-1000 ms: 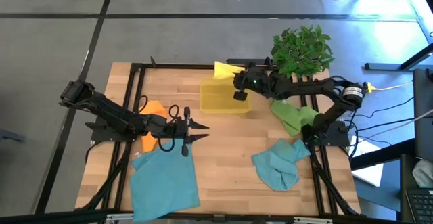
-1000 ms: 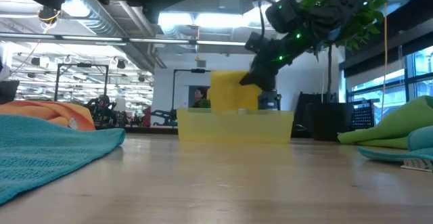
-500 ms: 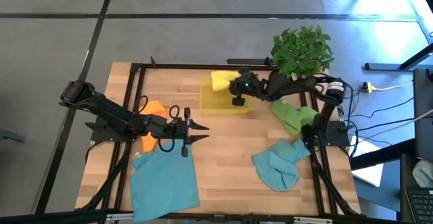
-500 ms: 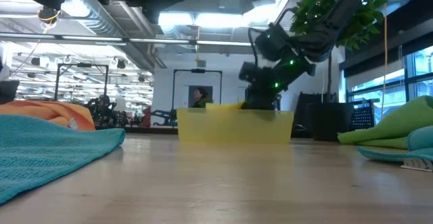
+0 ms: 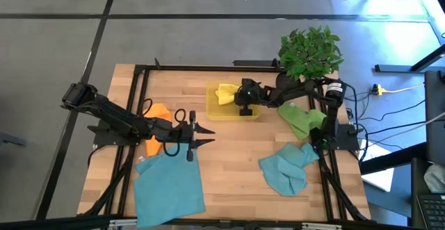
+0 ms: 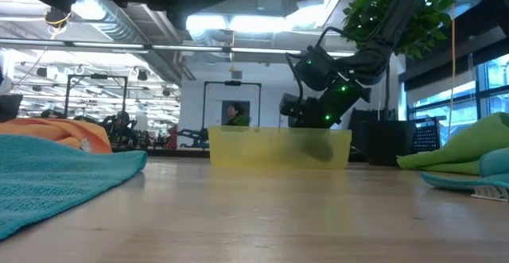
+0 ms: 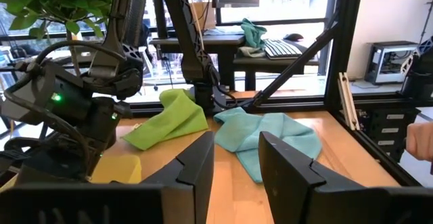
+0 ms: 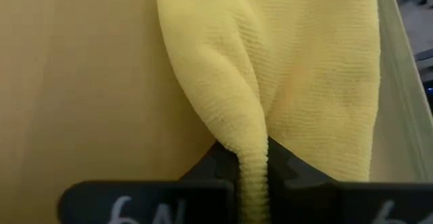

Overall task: Fold microfiber towels
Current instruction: Put the folded yellow microfiber towel into the bin

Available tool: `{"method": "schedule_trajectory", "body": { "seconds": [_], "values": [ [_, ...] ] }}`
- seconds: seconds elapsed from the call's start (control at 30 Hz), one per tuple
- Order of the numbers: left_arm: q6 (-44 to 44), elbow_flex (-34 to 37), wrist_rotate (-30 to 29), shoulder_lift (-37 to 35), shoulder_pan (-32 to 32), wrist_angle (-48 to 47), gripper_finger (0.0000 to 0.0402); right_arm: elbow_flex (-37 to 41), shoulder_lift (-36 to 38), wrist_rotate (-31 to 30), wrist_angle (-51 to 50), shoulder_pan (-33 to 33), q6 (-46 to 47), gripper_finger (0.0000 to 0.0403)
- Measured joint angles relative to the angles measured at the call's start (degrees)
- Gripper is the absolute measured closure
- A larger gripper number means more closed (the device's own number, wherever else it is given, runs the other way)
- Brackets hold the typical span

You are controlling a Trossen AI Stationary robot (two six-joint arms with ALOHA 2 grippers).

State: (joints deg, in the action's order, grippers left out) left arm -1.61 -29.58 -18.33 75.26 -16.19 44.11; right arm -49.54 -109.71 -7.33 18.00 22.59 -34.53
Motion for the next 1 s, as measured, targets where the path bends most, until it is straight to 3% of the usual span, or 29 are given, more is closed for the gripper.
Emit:
{"method": "schedule_trajectory", "body": {
  "seconds": [0.27,0.67,1.0],
  "values": [
    [0.0,0.0,0.0,0.0,0.0,-0.2,0.0292,0.0,2.7,1.3,-1.2,0.0,1.4,0.0332],
    [1.0,0.0,0.0,0.0,0.1,-1.2,0.0292,0.0,5.7,6.1,-8.3,-1.1,3.0,0.0376],
    [1.4,-0.1,0.0,0.9,1.4,-1.6,0.0292,0.0,5.7,7.9,-10.9,-3.4,5.9,0.0327]
  ]
}}
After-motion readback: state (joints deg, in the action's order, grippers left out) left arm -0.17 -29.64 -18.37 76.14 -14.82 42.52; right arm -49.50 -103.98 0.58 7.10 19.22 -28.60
